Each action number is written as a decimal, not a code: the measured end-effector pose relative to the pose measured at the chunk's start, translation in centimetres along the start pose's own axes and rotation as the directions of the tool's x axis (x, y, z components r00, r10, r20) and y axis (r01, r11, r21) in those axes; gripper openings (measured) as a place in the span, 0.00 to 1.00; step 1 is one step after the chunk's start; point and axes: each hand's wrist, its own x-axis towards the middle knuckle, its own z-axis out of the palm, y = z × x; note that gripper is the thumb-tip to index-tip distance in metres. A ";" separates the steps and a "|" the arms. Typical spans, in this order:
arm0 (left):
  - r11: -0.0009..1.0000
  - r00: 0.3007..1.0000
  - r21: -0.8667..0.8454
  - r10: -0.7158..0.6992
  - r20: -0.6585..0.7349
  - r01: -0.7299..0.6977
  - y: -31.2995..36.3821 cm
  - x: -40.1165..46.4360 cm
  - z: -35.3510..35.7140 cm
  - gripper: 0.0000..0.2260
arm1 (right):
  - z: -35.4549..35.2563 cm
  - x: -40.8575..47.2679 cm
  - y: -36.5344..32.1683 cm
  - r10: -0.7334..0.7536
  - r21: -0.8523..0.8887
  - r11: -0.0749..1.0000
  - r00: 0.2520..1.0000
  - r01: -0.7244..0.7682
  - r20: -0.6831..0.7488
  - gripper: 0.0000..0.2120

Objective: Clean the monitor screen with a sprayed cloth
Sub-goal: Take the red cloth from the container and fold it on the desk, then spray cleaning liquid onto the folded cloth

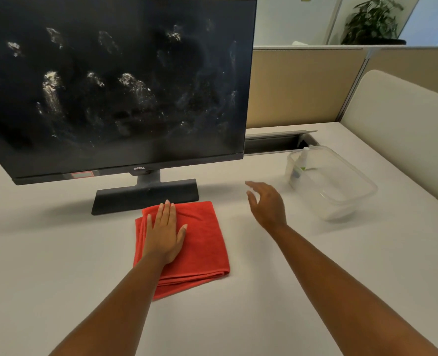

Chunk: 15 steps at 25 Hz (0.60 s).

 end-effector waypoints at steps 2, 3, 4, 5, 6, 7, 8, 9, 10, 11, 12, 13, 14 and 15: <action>1.000 1.000 -0.010 0.004 -0.005 -0.004 0.5 0.6 0.7 0.28 | -1.8 1.6 1.5 0.029 0.009 1.000 0.995 -0.028 -0.100 0.13; 1.000 1.000 -0.018 -0.003 0.004 0.003 0.7 0.8 1.0 0.28 | -2.7 2.4 2.3 0.053 0.019 0.999 0.989 -0.051 -0.141 0.13; 1.000 1.000 -0.019 -0.014 0.017 0.014 1.0 0.9 1.4 0.28 | -3.5 3.2 3.3 0.083 0.030 0.996 0.981 -0.079 -0.173 0.13; 1.000 0.999 -0.007 -0.026 0.024 0.026 1.1 1.0 1.8 0.28 | -4.3 3.9 4.1 0.115 0.043 0.993 0.973 -0.108 -0.201 0.13; 0.999 0.999 0.015 -0.036 0.020 0.035 1.1 0.9 2.1 0.28 | -4.9 4.5 4.9 0.150 0.060 0.988 0.962 -0.140 -0.230 0.13; 0.998 0.999 0.035 -0.044 0.013 0.043 1.1 0.8 2.4 0.29 | -5.5 5.2 5.7 0.190 0.078 0.981 0.945 -0.175 -0.266 0.13; 0.998 0.999 0.048 -0.049 0.006 0.048 1.1 0.7 2.5 0.30 | -6.0 5.8 6.4 0.235 0.099 0.972 0.922 -0.214 -0.308 0.14; 0.997 0.999 0.053 -0.052 0.003 0.052 1.1 0.7 2.6 0.32 | -6.5 6.5 7.0 0.285 0.126 0.958 0.893 -0.256 -0.348 0.15; 0.997 0.999 0.054 -0.053 0.003 0.053 1.2 0.7 2.6 0.33 | -6.8 7.2 7.6 0.340 0.159 0.940 0.863 -0.301 -0.374 0.16; 0.997 0.999 0.054 -0.052 0.001 0.052 1.2 0.6 2.5 0.33 | -7.1 8.0 8.1 0.397 0.189 0.918 0.839 -0.350 -0.373 0.17; 0.997 0.999 0.053 -0.052 -0.002 0.052 1.2 0.7 2.5 0.34 | -7.4 8.8 8.6 0.451 0.204 0.892 0.828 -0.404 -0.333 0.19; 0.997 0.999 0.052 -0.052 -0.003 0.052 1.1 0.6 2.4 0.36 | -7.4 9.5 9.0 0.494 0.193 0.868 0.829 -0.457 -0.262 0.21; 0.997 0.999 0.054 -0.051 -0.001 0.051 1.1 0.7 2.4 0.37 | -7.4 10.1 9.5 0.521 0.161 0.852 0.836 -0.498 -0.173 0.23; 0.997 0.999 0.055 -0.052 0.002 0.052 1.1 0.7 2.4 0.38 | -7.2 10.7 9.9 0.529 0.120 0.847 0.844 -0.518 -0.091 0.24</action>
